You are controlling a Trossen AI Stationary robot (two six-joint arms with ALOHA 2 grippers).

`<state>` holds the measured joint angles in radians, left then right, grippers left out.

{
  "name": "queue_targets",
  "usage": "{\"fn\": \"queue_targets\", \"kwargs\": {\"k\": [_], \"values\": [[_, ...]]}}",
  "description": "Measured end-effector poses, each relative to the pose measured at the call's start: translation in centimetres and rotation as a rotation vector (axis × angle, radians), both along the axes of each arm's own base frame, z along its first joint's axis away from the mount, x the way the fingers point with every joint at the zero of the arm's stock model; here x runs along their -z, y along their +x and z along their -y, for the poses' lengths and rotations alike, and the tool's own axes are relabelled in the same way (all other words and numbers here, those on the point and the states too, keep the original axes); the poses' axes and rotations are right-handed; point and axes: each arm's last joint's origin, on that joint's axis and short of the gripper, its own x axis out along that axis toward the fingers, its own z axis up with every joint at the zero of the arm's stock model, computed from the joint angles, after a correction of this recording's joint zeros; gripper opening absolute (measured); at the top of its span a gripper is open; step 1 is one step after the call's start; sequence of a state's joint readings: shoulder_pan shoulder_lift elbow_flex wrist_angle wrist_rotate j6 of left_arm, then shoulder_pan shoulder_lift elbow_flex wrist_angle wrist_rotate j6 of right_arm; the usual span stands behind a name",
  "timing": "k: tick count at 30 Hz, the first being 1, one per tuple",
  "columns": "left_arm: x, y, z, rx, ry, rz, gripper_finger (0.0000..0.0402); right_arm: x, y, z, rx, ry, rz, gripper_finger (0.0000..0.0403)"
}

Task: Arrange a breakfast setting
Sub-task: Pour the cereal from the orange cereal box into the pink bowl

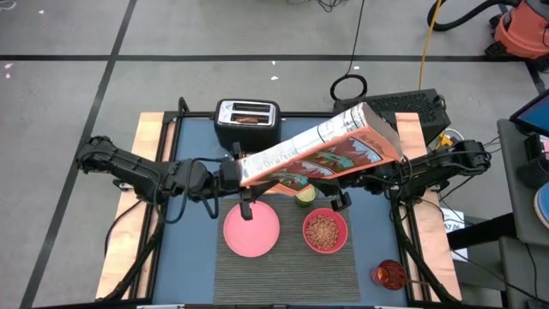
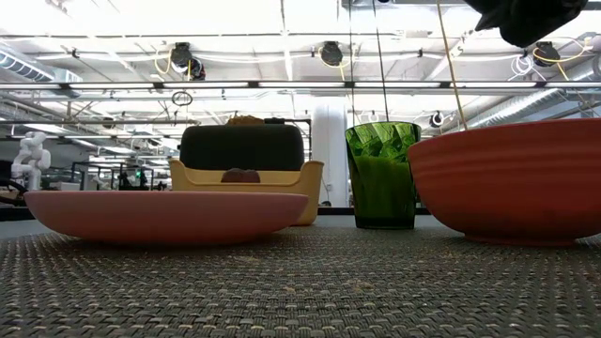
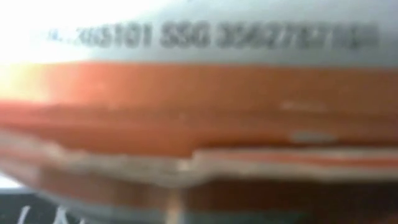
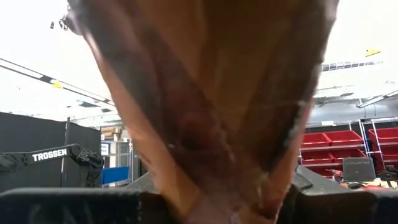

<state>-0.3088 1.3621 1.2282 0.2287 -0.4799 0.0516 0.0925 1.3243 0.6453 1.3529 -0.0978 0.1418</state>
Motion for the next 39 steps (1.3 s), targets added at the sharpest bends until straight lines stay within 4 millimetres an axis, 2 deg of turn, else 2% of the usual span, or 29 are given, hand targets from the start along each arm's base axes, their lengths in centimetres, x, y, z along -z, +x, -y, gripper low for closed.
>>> {"fn": "queue_targets", "kwargs": {"k": [29, 33, 39], "values": [[-0.06, 0.05, -0.29, -0.016, -0.025, 0.009, 0.0188, 0.01, 0.02, 0.05, 0.012, 0.009, -0.003, 0.013], [-0.05, 0.07, -0.32, -0.009, -0.032, 0.01, 0.0218, 0.01, 0.02, 0.09, 0.019, 0.01, -0.003, 0.013], [0.04, 0.07, -0.34, -0.019, -0.027, 0.0, 0.0305, 0.01, 0.02, 0.09, 0.02, 0.007, -0.003, 0.013]]}}
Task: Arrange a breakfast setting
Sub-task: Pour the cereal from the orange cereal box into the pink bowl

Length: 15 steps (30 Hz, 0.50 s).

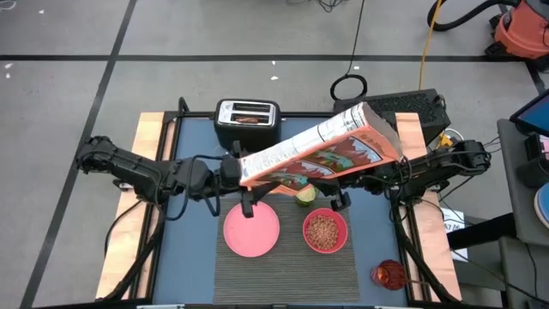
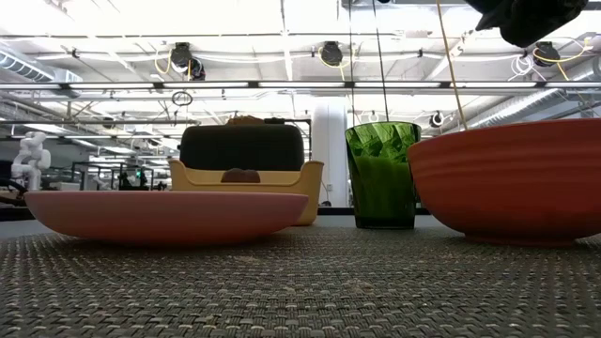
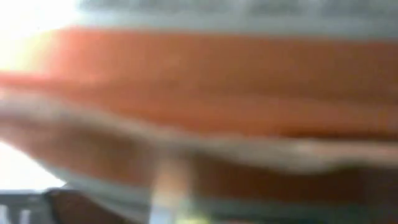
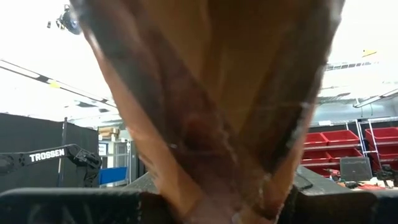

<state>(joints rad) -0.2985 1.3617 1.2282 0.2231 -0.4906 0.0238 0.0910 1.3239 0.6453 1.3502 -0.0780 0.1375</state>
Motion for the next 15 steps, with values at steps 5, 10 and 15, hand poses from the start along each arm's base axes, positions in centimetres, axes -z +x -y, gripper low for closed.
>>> {"fn": "queue_targets", "kwargs": {"k": [5, 10, 15], "values": [[0.5, -0.6, -0.2, -0.007, 0.01, -0.096, 0.0341, -0.3, -0.3, 0.2, 0.026, -0.022, 0.008, 0.013], [1.1, -1.8, -0.4, -0.007, -0.006, -0.216, 0.0344, -0.9, -0.9, 1.4, 0.111, 0.002, -0.054, 0.013], [2.1, -3.5, -0.8, -0.016, -0.031, -0.381, 0.0344, -1.4, -1.9, 2.9, 0.203, -0.016, -0.145, 0.013]]}}
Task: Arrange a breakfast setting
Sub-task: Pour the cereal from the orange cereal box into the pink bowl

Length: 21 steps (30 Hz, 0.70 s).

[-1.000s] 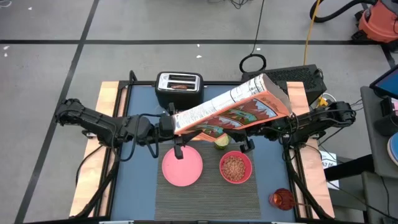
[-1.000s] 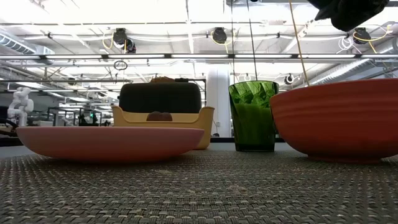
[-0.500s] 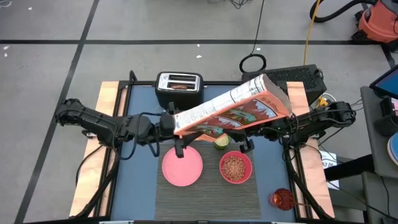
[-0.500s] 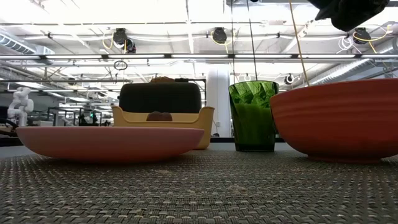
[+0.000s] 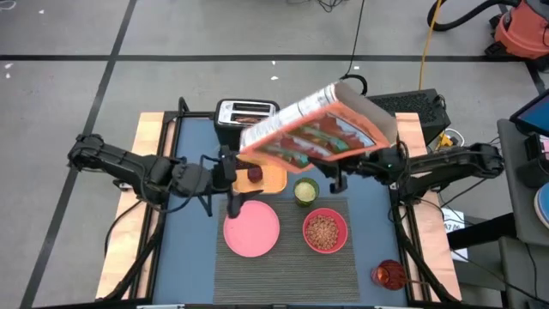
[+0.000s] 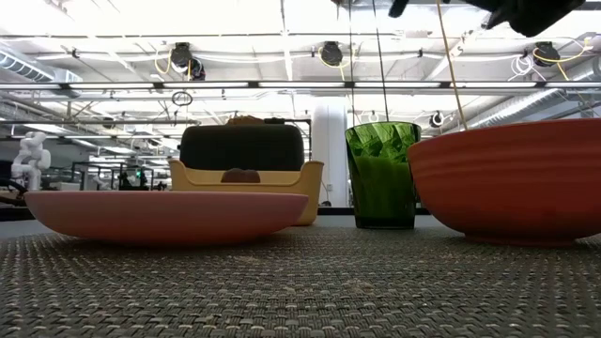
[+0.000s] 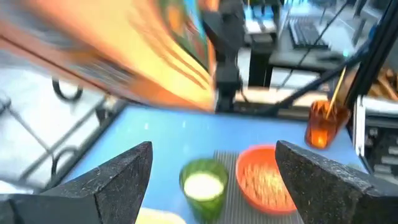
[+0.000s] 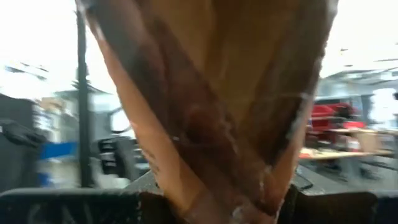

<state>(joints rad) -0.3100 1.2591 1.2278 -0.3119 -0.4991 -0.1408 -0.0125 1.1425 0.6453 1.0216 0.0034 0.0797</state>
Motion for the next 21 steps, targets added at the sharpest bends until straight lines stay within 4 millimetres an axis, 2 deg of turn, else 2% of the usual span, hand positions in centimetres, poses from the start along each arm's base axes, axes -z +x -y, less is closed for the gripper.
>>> {"fn": "queue_targets", "kwargs": {"k": [10, 21], "values": [[2.5, -1.9, -0.2, -0.081, -0.099, -0.271, 0.0344, -0.9, -3.1, 2.6, 0.134, -0.005, -0.147, 0.013], [2.8, -2.2, 0.2, -0.08, -0.113, -0.292, 0.0344, -0.1, -6.8, 4.9, 0.297, -0.004, -0.39, 0.013]]}}
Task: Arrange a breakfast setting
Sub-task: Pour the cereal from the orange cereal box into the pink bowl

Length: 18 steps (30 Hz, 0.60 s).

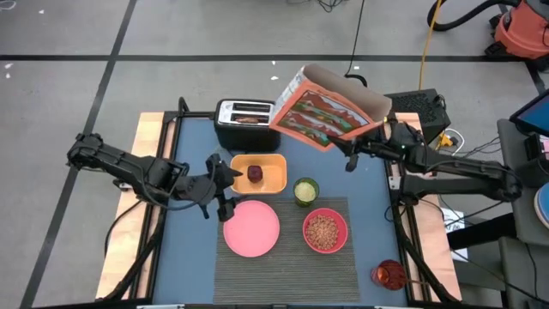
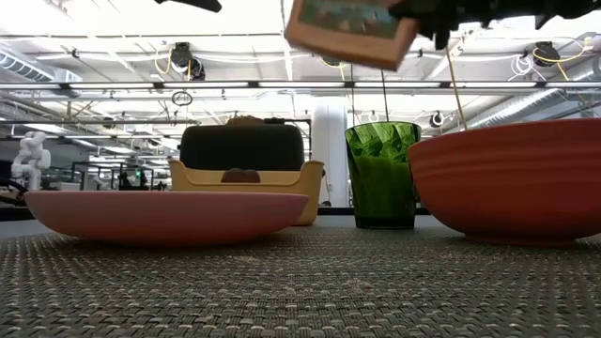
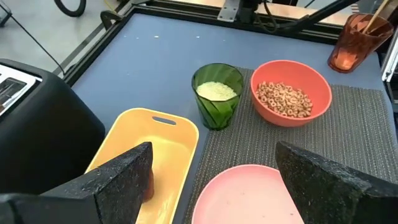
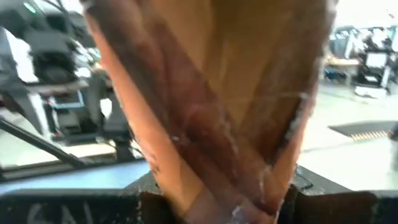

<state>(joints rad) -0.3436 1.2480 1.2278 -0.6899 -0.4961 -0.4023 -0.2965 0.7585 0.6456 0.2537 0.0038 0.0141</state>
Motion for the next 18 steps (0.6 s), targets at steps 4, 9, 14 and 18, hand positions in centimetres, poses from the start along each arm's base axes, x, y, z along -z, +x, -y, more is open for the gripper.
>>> {"fn": "queue_targets", "kwargs": {"k": [4, 9, 14, 18], "values": [[0.0, 0.0, 0.0, -0.002, 0.0, 0.006, 0.0344, 0.7, -0.5, 0.8, 0.052, 0.025, -0.075, 0.013], [0.0, 0.0, 0.0, -0.002, 0.0, 0.006, 0.0344, 1.7, -0.6, 1.7, 0.105, 0.057, -0.169, 0.013], [0.0, 0.0, 0.0, -0.004, -0.003, 0.006, 0.0344, 2.6, -0.9, 2.4, 0.14, 0.041, -0.264, 0.013], [0.0, 0.0, 0.0, -0.009, -0.01, 0.008, 0.0344, 3.1, -1.3, 2.9, 0.213, 0.054, -0.321, 0.013]]}}
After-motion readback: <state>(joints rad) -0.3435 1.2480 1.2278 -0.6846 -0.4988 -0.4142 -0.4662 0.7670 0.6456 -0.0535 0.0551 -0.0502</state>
